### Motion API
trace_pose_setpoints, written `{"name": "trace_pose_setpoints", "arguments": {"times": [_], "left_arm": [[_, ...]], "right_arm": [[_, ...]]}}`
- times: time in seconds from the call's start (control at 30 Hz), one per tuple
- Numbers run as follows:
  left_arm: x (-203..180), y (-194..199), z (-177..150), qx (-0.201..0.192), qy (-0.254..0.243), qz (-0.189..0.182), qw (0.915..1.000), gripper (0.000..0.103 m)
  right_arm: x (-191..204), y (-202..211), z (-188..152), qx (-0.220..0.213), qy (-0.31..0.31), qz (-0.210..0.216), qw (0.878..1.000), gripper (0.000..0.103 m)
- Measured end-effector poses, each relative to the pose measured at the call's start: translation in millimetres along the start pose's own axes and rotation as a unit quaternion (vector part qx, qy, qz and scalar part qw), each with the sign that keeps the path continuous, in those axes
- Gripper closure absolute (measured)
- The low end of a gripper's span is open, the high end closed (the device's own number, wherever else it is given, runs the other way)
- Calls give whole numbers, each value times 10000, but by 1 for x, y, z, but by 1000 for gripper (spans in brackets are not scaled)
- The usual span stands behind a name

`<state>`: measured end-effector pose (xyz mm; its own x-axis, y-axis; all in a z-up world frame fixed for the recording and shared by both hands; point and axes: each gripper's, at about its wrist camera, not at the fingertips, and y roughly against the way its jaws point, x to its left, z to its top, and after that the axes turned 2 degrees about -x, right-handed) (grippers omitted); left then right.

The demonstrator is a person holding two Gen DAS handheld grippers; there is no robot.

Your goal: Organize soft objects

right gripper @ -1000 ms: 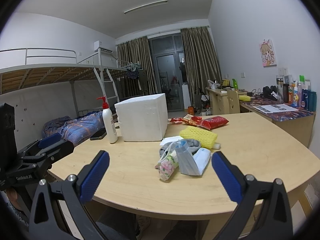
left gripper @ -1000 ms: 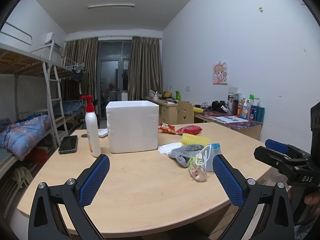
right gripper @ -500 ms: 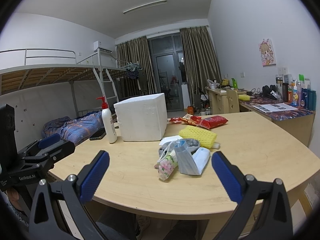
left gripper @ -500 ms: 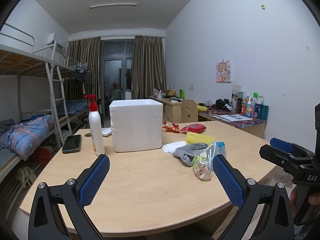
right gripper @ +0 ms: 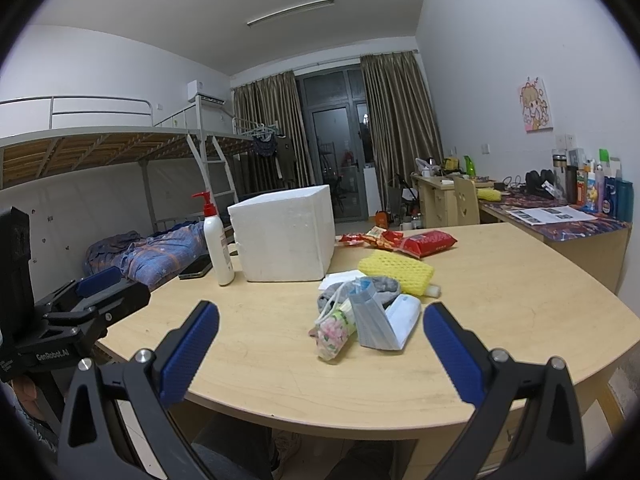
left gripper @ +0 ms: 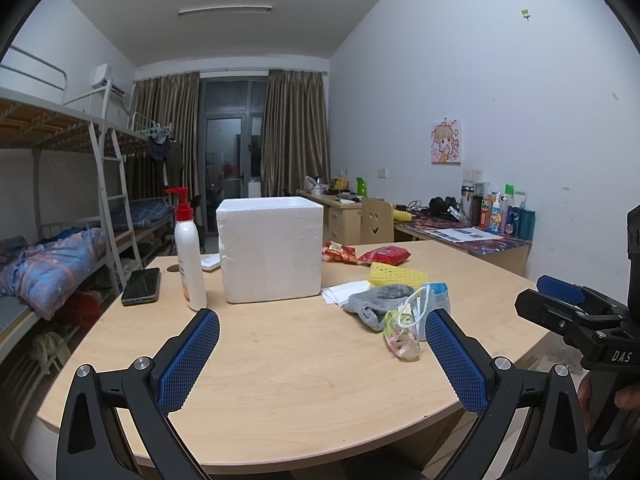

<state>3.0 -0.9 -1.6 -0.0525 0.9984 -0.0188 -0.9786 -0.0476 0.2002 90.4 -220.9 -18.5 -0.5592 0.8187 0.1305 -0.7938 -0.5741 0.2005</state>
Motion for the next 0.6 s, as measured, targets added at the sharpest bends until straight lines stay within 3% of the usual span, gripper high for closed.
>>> {"name": "trace_pose_setpoints", "arguments": {"times": [0.6], "left_arm": [[-4, -21, 3, 133, -59, -115, 9998, 0]], "right_arm": [[-20, -18, 4, 203, -146, -45, 9997, 0]]}}
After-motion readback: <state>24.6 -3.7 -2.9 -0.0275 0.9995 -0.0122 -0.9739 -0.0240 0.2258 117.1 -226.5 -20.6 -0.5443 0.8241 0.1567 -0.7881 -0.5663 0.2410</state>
